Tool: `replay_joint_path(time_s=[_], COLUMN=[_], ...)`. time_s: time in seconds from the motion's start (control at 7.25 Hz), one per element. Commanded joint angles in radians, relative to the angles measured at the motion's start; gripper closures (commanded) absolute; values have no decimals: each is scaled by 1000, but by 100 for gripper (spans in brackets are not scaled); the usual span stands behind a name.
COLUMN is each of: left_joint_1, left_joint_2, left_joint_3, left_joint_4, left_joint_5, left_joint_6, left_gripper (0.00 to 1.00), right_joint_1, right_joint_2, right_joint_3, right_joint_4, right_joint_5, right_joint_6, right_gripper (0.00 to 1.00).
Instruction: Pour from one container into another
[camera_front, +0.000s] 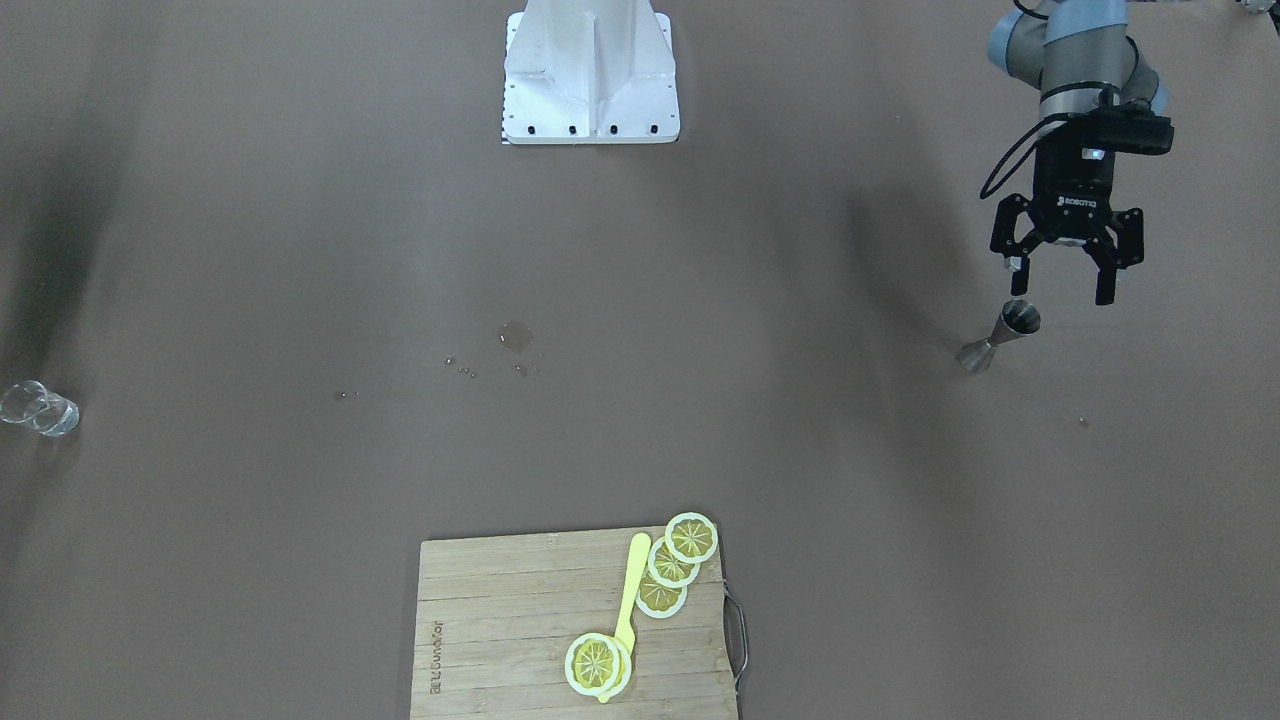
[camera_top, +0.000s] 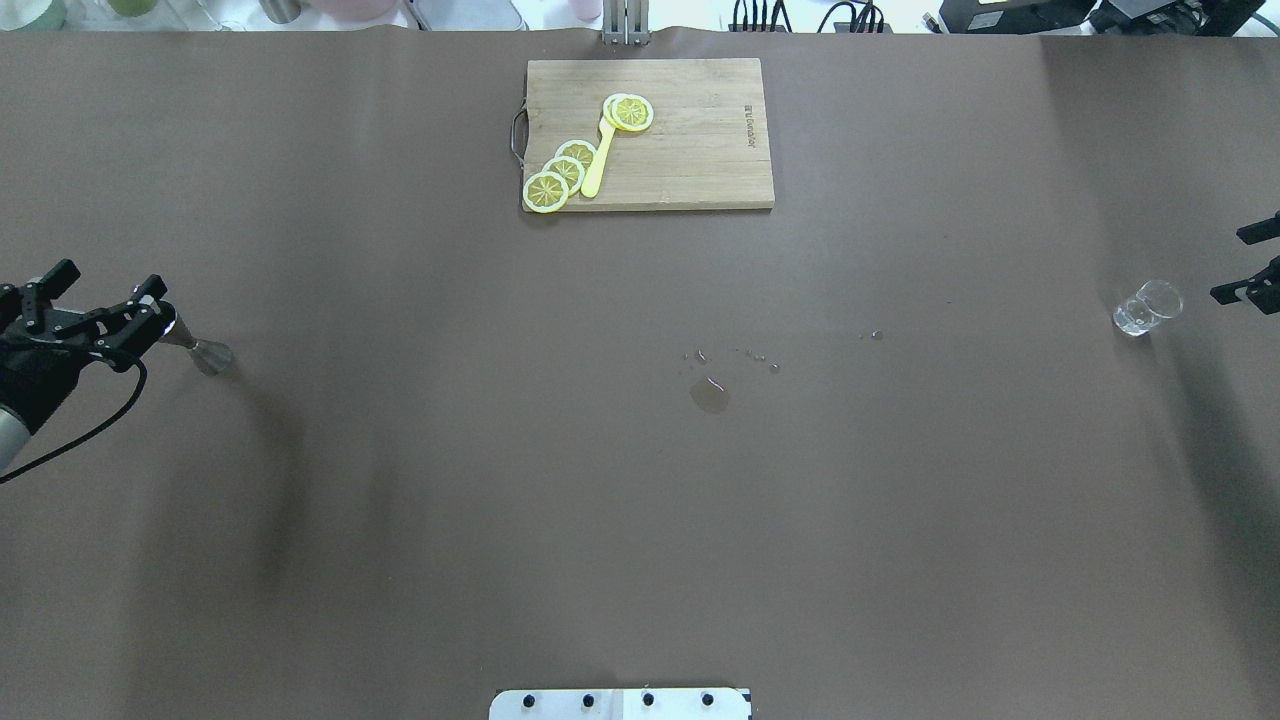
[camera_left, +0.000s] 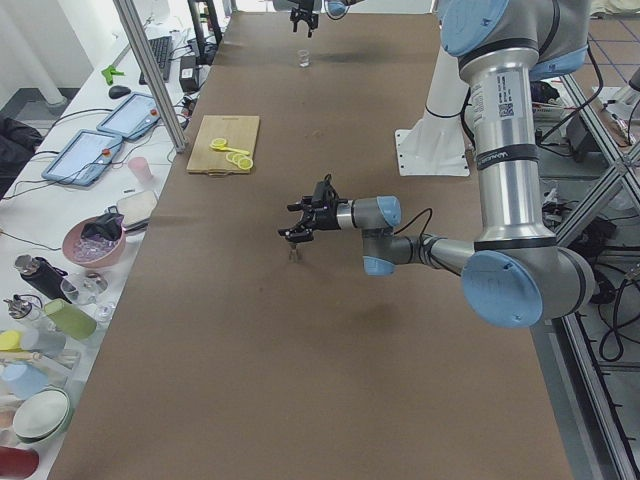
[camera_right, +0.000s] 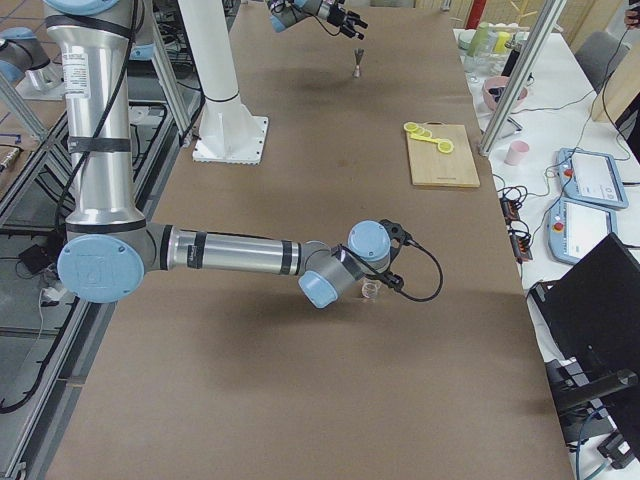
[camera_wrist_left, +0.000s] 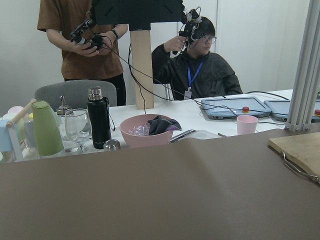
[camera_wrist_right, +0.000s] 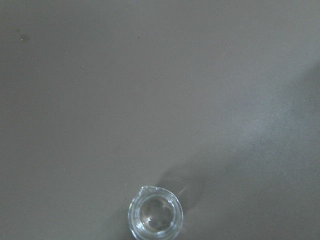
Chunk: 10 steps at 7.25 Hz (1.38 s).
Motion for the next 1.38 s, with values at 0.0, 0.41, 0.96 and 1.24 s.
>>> replay_joint_path(time_s=[0.0,0.41,0.96,1.24], left_joint_1=[93,104,136,155], left_joint_2=[-25,-50,-88,-88], left_joint_3=[83,165,233,250], left_joint_4=[-104,-179,-194,-194], left_joint_5=[134,154,197,211], left_joint_6=[-1,-7,-45,-67], left_gripper=[3,3,3,3], right_joint_1=[0,0,-3,-26], right_joint_2=[10,55,53,53], right_joint_3=[-175,-154,-177,-188], right_joint_4=[245,269,421,421], right_joint_5=[2,11,86,79], right_joint_6=[37,141,261,260], right_gripper=[0,0,0,0])
